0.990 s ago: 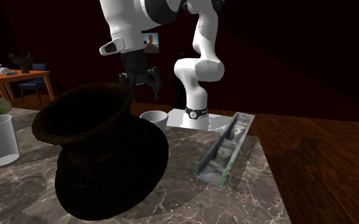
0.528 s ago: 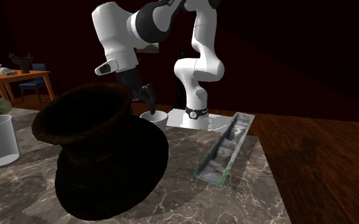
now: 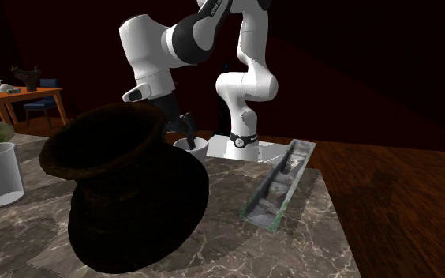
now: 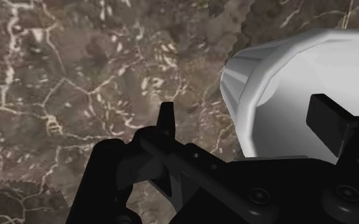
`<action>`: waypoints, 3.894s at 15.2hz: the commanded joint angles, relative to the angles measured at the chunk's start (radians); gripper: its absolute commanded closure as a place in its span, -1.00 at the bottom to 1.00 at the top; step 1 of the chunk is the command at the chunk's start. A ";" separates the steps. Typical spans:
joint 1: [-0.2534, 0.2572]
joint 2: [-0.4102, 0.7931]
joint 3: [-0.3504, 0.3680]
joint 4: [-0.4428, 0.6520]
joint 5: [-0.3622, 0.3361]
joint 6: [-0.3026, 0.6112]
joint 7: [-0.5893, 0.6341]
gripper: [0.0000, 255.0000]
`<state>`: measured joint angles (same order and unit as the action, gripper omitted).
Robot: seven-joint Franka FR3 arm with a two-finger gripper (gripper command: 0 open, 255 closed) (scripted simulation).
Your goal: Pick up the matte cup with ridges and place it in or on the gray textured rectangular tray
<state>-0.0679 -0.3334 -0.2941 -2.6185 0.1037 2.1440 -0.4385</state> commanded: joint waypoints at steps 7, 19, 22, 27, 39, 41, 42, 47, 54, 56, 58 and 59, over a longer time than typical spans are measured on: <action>0.000 0.000 0.000 0.000 0.000 0.001 0.000 1.00; -0.007 -0.053 0.010 0.042 -0.016 -0.091 0.025 1.00; -0.009 -0.075 0.015 0.066 -0.021 -0.137 0.036 1.00; -0.012 -0.107 0.023 0.110 -0.028 -0.210 0.053 1.00; 0.013 -0.202 0.092 0.158 -0.005 -0.341 0.151 1.00; 0.033 -0.236 0.131 0.134 0.017 -0.342 0.200 1.00; 0.043 -0.250 0.151 0.123 0.030 -0.343 0.224 1.00; 0.100 -0.306 0.253 0.089 0.100 -0.341 0.347 1.00; 0.186 -0.326 0.400 0.092 0.205 -0.323 0.519 1.00; 0.210 -0.320 0.442 0.103 0.233 -0.314 0.568 1.00; 0.215 -0.316 0.452 0.094 0.241 -0.299 0.574 1.00; 0.215 -0.314 0.453 0.082 0.243 -0.285 0.571 1.00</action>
<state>0.1435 -0.6501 0.1519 -2.5292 0.3408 1.8470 0.1271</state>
